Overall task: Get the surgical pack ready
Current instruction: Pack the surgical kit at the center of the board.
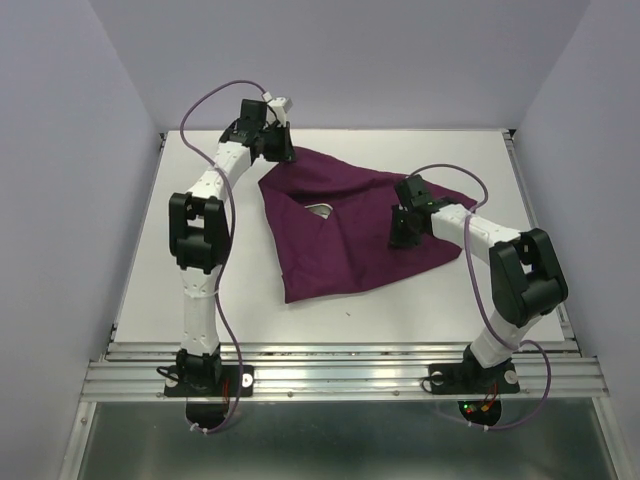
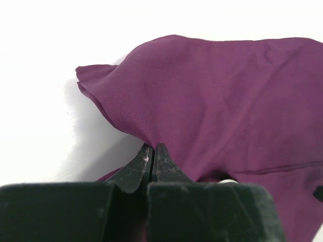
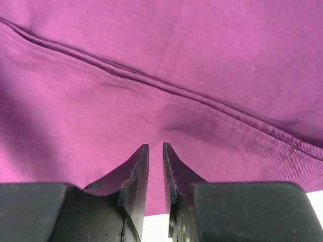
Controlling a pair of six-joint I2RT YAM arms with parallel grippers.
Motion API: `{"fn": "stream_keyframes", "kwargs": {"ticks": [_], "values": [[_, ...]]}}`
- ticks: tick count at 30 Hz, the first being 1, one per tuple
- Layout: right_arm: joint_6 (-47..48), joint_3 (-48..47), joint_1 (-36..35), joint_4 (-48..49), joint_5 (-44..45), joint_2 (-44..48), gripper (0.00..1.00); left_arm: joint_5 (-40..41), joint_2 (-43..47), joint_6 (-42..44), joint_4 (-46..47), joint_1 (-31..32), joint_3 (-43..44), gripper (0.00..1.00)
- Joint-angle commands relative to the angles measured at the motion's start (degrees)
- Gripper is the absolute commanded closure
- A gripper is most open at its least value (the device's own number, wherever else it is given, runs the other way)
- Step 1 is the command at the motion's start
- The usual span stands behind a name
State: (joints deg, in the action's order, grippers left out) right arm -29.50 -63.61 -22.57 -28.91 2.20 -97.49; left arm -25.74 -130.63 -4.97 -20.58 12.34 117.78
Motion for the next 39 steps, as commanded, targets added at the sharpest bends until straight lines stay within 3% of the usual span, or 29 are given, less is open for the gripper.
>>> {"fn": "stream_keyframes", "kwargs": {"ticks": [1, 11, 19, 28, 33, 39], "values": [[0.8, -3.3, -0.1, 3.7, -0.3, 1.9, 0.76, 0.7, 10.0, 2.6, 1.9, 2.4, -3.6, 1.0], [2.1, -10.1, -0.1, 5.0, -0.4, 1.0, 0.75, 4.6, 13.4, 4.1, 0.5, 5.2, -8.4, 1.0], [2.1, -9.0, -0.1, 5.4, 0.8, 2.0, 0.74, 7.5, 16.1, 4.4, 0.1, 8.7, -11.3, 1.0], [2.2, -6.6, 0.9, 5.9, 3.1, 3.3, 0.72, 6.1, 27.2, 4.7, 7.6, 15.5, -30.6, 1.0], [2.6, -7.1, 1.5, 6.0, 3.3, 3.0, 0.72, 6.0, 30.0, 6.6, 6.9, 18.0, -38.1, 0.46], [3.0, -7.2, 2.0, 6.1, 3.7, 3.4, 0.72, 12.0, 32.1, 9.5, 1.3, 17.5, -34.6, 0.26]]}}
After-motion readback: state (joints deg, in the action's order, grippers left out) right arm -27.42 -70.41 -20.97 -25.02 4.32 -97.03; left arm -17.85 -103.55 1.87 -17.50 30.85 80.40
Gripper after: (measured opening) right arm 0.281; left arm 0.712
